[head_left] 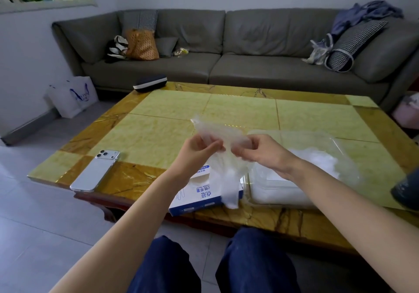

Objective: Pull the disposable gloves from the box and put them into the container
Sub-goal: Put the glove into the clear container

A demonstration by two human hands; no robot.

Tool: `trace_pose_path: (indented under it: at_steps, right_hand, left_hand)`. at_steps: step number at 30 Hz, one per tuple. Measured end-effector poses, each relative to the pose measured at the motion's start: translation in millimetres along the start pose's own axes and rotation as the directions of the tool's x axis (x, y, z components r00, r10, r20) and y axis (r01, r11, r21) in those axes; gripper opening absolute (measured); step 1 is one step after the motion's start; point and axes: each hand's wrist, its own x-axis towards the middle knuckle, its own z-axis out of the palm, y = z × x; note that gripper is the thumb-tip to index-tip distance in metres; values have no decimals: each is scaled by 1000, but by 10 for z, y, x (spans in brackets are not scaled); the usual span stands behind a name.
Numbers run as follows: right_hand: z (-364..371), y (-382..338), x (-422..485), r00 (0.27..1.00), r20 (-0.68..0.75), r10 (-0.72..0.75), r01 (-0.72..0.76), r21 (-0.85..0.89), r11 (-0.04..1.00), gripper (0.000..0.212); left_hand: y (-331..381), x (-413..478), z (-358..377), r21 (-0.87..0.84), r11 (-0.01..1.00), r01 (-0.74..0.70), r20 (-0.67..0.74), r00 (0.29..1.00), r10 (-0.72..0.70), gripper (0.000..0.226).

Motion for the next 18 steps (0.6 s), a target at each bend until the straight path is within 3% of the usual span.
trace_pose_path:
  at_steps: [2, 7, 9, 12, 13, 15, 18]
  right_hand:
    - [-81, -21, -16, 997, -70, -28, 32, 59, 998, 9]
    - [-265, -15, -58, 984, -171, -45, 51, 29, 998, 6]
    - [-335, -5, -92, 982, -176, -61, 55, -40, 998, 16]
    - [-413, -10, -129, 986, -149, -72, 44, -179, 983, 46]
    - [-429, -31, -143, 988, -133, -75, 46, -212, 976, 48]
    - [-486, -62, -166, 991, -96, -89, 61, -267, 962, 45]
    - [-549, -110, -193, 994, -42, -104, 84, -334, 939, 41]
  left_hand:
    - [-47, 10, -37, 24, 1000, 14, -22, 1000, -13, 6]
    - [-244, 53, -152, 191, 968, 161, -18, 987, -161, 2]
    - [-257, 142, -193, 268, 938, 221, -119, 973, -195, 7]
    - [-87, 292, -217, 217, 957, 194, -247, 959, -138, 13]
    - [-7, 327, -201, 221, 964, 147, -206, 973, -101, 17]
    - [173, 389, -73, 295, 955, 45, 18, 998, -53, 34]
    - [423, 438, 213, 405, 914, 4, 361, 918, -164, 65]
